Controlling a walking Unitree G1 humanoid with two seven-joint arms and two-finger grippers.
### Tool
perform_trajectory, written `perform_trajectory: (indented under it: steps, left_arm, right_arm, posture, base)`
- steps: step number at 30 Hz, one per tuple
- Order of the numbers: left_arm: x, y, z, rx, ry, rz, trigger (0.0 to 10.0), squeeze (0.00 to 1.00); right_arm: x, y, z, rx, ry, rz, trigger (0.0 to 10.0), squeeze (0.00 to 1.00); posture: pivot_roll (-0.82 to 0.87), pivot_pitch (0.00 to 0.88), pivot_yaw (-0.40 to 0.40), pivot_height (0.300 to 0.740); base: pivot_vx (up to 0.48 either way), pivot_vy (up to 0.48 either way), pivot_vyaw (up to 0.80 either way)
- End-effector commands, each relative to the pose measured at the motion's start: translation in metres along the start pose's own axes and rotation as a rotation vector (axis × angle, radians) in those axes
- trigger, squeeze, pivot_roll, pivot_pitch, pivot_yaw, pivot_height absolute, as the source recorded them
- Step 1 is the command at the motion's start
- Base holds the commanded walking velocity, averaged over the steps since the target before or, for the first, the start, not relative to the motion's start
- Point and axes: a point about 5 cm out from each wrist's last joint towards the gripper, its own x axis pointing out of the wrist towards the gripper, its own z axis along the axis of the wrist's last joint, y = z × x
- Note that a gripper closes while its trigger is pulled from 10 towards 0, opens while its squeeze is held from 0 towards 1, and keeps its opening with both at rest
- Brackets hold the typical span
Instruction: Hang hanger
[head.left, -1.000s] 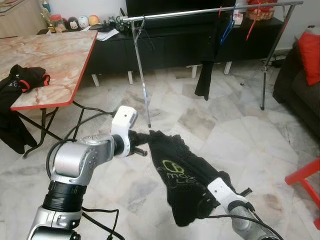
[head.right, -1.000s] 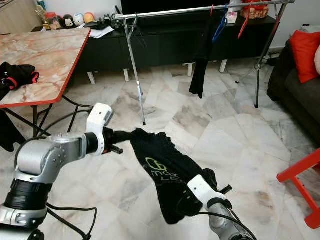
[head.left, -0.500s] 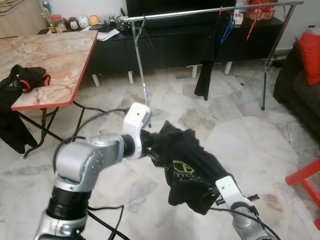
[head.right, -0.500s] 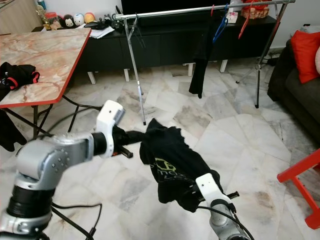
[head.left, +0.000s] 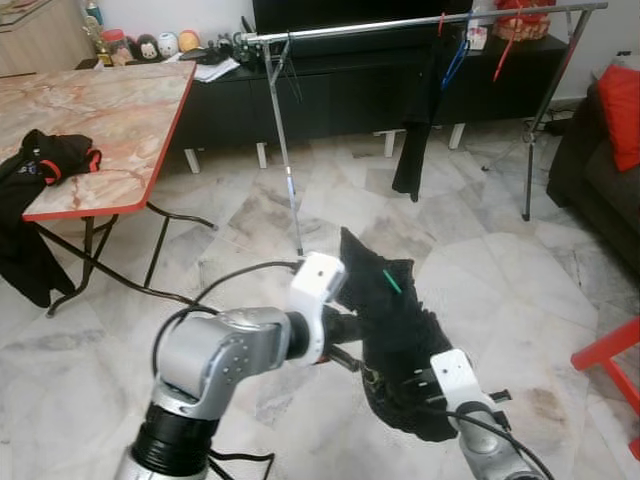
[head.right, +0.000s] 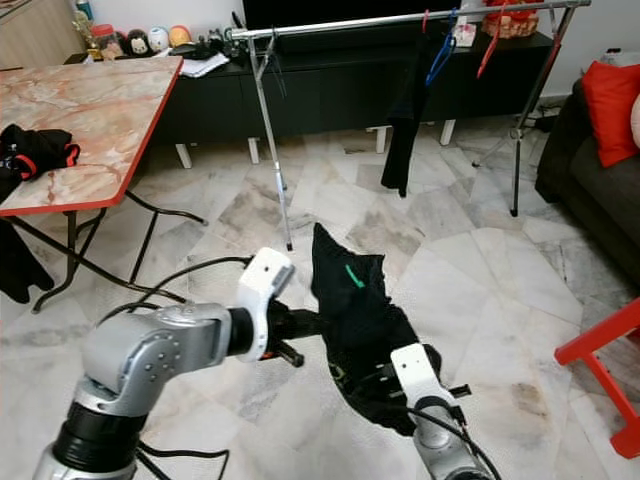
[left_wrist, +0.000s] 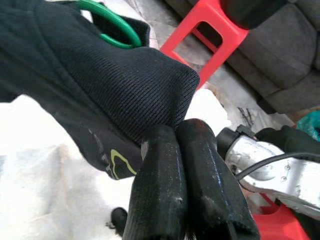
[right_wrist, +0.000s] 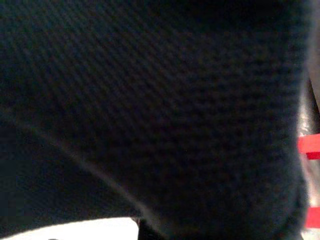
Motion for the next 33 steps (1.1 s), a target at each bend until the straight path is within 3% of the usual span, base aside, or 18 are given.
perform_trajectory:
  steps: [1, 7, 12, 14, 15, 16, 19, 20, 21, 22, 23, 25, 28, 29, 30, 31, 33]
  left_arm:
    - [0.006, -0.004, 0.001, 0.004, -0.001, -0.011, 0.0, 0.0]
    - [0.015, -0.001, -0.007, -0.009, 0.027, 0.049, 0.0, 0.0]
    - [0.011, 0.011, -0.024, -0.017, 0.153, 0.098, 0.0, 0.0]
    - [0.01, 0.015, -0.03, -0.01, 0.19, 0.107, 2.0, 0.0]
    - [0.01, 0.018, -0.031, -0.006, 0.199, 0.122, 7.3, 0.0]
    - [0.009, 0.019, -0.032, -0.004, 0.204, 0.134, 10.0, 0.0]
    - [0.01, 0.026, -0.032, 0.012, 0.181, 0.186, 10.0, 0.0]
    - [0.01, 0.031, -0.025, 0.026, 0.112, 0.226, 10.0, 0.0]
    - [0.01, 0.031, -0.025, 0.026, 0.112, 0.226, 10.0, 0.0]
    - [0.007, 0.035, -0.011, 0.009, -0.019, 0.257, 10.0, 0.0]
    - [0.005, 0.035, -0.003, 0.006, -0.081, 0.256, 10.0, 0.0]
    - [0.0, 0.034, 0.009, 0.015, -0.178, 0.234, 10.0, 0.0]
    - [-0.004, 0.032, 0.016, -0.006, -0.235, 0.204, 10.0, 0.0]
    - [-0.006, 0.029, 0.018, 0.003, -0.254, 0.165, 10.0, 0.58]
    - [-0.006, 0.029, 0.018, 0.003, -0.254, 0.165, 10.0, 0.58]
    - [-0.006, 0.027, 0.017, -0.005, -0.257, 0.142, 10.0, 1.0]
    - [-0.007, 0.025, 0.015, -0.003, -0.247, 0.118, 10.0, 1.0]
  right_arm:
    - [0.004, -0.001, 0.018, 0.031, -0.074, -0.002, 0.0, 0.0]
    - [0.004, -0.001, 0.022, 0.044, -0.105, 0.005, 0.0, 0.0]
    - [0.005, -0.006, 0.024, 0.049, -0.121, -0.028, 0.0, 0.0]
    - [0.006, -0.007, 0.03, 0.077, -0.148, -0.034, 0.0, 0.0]
    - [0.006, -0.007, 0.032, 0.085, -0.157, -0.035, 0.0, 0.0]
    - [0.006, -0.007, 0.033, 0.088, -0.162, -0.035, 0.0, 0.0]
    - [0.007, -0.005, 0.038, 0.109, -0.181, -0.022, 0.0, 0.0]
    - [0.007, -0.004, 0.039, 0.106, -0.186, -0.008, 0.0, 0.0]
    - [0.007, -0.004, 0.039, 0.106, -0.186, -0.008, 0.0, 0.0]
    - [0.007, -0.003, 0.038, 0.099, -0.182, 0.003, 0.0, 0.0]
    - [0.006, -0.002, 0.037, 0.094, -0.178, 0.007, 0.0, 0.0]
    - [0.005, 0.0, 0.034, 0.083, -0.17, 0.015, 0.0, 0.0]
    - [0.005, 0.001, 0.032, 0.073, -0.164, 0.021, 0.0, 0.0]
    - [0.004, 0.002, 0.031, 0.074, -0.161, 0.024, 0.0, 0.0]
    - [0.004, 0.002, 0.031, 0.074, -0.161, 0.024, 0.0, 0.0]
    - [0.004, 0.002, 0.031, 0.074, -0.161, 0.026, 0.0, 0.0]
    - [0.004, 0.002, 0.031, 0.072, -0.161, 0.025, 0.0, 0.0]
  posture:
    - [0.04, 0.012, 0.048, 0.74]
    - [0.04, 0.011, 0.051, 0.74]
    - [0.04, 0.011, 0.05, 0.74]
    - [0.04, 0.01, 0.05, 0.74]
    - [0.04, 0.01, 0.05, 0.74]
    - [0.04, 0.01, 0.05, 0.74]
    - [0.04, 0.01, 0.05, 0.74]
    - [0.04, 0.01, 0.05, 0.74]
    - [0.04, 0.01, 0.05, 0.74]
    - [0.04, 0.008, 0.049, 0.74]
    - [0.04, 0.008, 0.047, 0.74]
    - [0.04, 0.008, 0.045, 0.74]
    - [0.04, 0.009, 0.044, 0.74]
    - [0.04, 0.008, 0.044, 0.74]
    - [0.04, 0.008, 0.044, 0.74]
    - [0.04, 0.009, 0.044, 0.74]
    - [0.04, 0.009, 0.044, 0.74]
  base:
    - [0.0, 0.0, 0.0]
    - [0.0, 0.0, 0.0]
    - [0.0, 0.0, 0.0]
    - [0.0, 0.0, 0.0]
    - [0.0, 0.0, 0.0]
    - [0.0, 0.0, 0.0]
    - [0.0, 0.0, 0.0]
    - [0.0, 0.0, 0.0]
    - [0.0, 0.0, 0.0]
    - [0.0, 0.0, 0.0]
    - [0.0, 0.0, 0.0]
    - [0.0, 0.0, 0.0]
    - [0.0, 0.0, 0.0]
    - [0.0, 0.0, 0.0]
    - [0.0, 0.0, 0.0]
    - [0.0, 0.0, 0.0]
    - [0.0, 0.0, 0.0]
